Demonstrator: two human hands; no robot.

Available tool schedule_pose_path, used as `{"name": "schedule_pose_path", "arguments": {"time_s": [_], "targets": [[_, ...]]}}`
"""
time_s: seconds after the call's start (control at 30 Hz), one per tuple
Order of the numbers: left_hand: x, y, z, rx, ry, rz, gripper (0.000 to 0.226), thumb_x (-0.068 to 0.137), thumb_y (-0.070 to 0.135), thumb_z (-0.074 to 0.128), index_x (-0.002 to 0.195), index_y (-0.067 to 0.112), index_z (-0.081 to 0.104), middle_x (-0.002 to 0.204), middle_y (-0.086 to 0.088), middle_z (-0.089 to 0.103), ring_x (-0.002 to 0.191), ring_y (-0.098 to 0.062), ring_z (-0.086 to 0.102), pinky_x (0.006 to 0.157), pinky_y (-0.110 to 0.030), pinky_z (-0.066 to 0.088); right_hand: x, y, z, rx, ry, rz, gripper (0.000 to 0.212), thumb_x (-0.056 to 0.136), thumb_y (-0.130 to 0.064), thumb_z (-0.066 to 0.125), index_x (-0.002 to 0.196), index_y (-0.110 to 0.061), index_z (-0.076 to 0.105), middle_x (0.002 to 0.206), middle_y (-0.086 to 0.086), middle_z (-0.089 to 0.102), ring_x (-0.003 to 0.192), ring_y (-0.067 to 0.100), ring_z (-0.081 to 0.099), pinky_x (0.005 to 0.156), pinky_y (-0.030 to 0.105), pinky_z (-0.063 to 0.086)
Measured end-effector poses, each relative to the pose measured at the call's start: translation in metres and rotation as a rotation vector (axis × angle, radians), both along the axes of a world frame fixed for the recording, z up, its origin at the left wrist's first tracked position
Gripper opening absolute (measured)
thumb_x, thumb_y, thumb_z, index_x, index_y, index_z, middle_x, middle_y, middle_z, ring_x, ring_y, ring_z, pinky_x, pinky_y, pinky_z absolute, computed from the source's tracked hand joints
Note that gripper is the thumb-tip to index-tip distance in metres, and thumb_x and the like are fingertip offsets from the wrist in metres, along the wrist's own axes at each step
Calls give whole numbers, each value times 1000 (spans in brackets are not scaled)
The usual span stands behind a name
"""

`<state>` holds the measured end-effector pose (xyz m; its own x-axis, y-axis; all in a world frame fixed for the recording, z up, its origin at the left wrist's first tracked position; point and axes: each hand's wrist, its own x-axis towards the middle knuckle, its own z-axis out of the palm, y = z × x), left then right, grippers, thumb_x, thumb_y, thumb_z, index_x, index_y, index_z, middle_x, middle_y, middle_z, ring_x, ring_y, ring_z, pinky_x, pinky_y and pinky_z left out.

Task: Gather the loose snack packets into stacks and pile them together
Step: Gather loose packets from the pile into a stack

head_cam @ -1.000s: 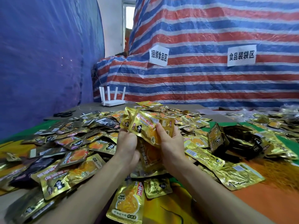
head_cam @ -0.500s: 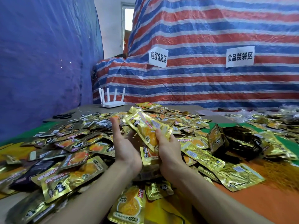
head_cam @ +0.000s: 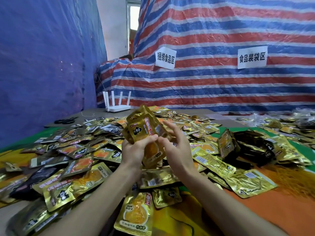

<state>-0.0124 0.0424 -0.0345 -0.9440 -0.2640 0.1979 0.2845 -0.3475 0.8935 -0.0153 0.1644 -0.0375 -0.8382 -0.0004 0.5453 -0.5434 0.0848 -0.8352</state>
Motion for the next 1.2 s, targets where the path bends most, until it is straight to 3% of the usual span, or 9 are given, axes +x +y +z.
{"name": "schedule_pose_path", "arguments": {"time_s": [0.1, 0.2, 0.3, 0.43, 0.6, 0.8, 1.0, 1.1, 1.2], "targets": [[-1, -1, -1, -18, 0, -24, 5, 77, 15, 81, 82, 16, 80, 88, -9, 78, 79, -29, 75, 72, -44, 61, 1, 0, -1, 64, 29, -61, 28, 97, -17, 62, 122, -24, 72, 113, -7, 67, 101, 3, 64, 82, 21, 58], [-3, -5, 0, -91, -1, -40, 8, 81, 20, 78, 75, 15, 79, 73, -5, 75, 65, -20, 72, 59, -30, 56, 3, -1, -5, 165, 25, -90, 17, 92, -16, 68, 105, -16, 79, 110, -7, 65, 99, -7, 60, 80, 11, 52], [-3, -4, -2, -182, 26, -67, 15, 82, 6, 74, 97, 5, 73, 77, -5, 75, 64, -16, 71, 53, -24, 53, 3, -1, -4, 129, 9, -83, 14, 89, -13, 68, 99, -13, 77, 108, -6, 63, 97, -2, 60, 70, 7, 48], [0, -3, -1, -264, 69, -131, 12, 78, 4, 75, 90, 6, 74, 79, -7, 76, 67, -18, 72, 55, -24, 55, 4, 3, 0, 70, 24, -64, 28, 76, -26, 62, 101, -19, 70, 104, -5, 66, 91, 2, 64, 71, 15, 53], [3, -4, -1, -297, 120, -174, 21, 84, -10, 66, 87, 10, 74, 81, -7, 76, 70, -20, 72, 59, -28, 58, 6, 2, 0, 34, 103, 7, 54, 70, -5, 55, 122, -15, 64, 113, 5, 69, 107, 21, 68, 92, 45, 58], [4, 0, 0, -392, 229, -91, 46, 65, 0, 81, 109, 2, 69, 96, -13, 77, 88, -31, 74, 76, -39, 60, 9, 4, 4, -36, 157, 11, 65, 63, -4, 50, 126, -18, 63, 107, -1, 71, 102, 14, 67, 87, 38, 57], [9, 10, 3, -492, 468, 28, 51, 81, 6, 66, 130, 12, 56, 95, 12, 74, 86, -6, 71, 73, -14, 53, 17, 0, 13, -82, 295, -105, 46, 77, -16, 54, 120, -22, 68, 115, 0, 61, 104, 11, 61, 90, 25, 50], [8, 6, 0, -572, 492, 28, 77, 83, -2, 67, 143, 38, 41, 113, 0, 67, 103, -20, 68, 83, -28, 59, 12, 5, 15, -74, 238, -80, 32, 82, -19, 57, 110, -26, 72, 104, -3, 67, 94, 3, 64, 79, 15, 51], [9, 3, -3, -553, 390, -77, 98, 77, -10, 68, 152, 39, 27, 125, -16, 60, 111, -29, 66, 91, -52, 57, 7, 10, 10, 34, 193, -41, 27, 87, -16, 63, 109, -29, 72, 97, -7, 70, 89, 1, 67, 71, 16, 53]]}}
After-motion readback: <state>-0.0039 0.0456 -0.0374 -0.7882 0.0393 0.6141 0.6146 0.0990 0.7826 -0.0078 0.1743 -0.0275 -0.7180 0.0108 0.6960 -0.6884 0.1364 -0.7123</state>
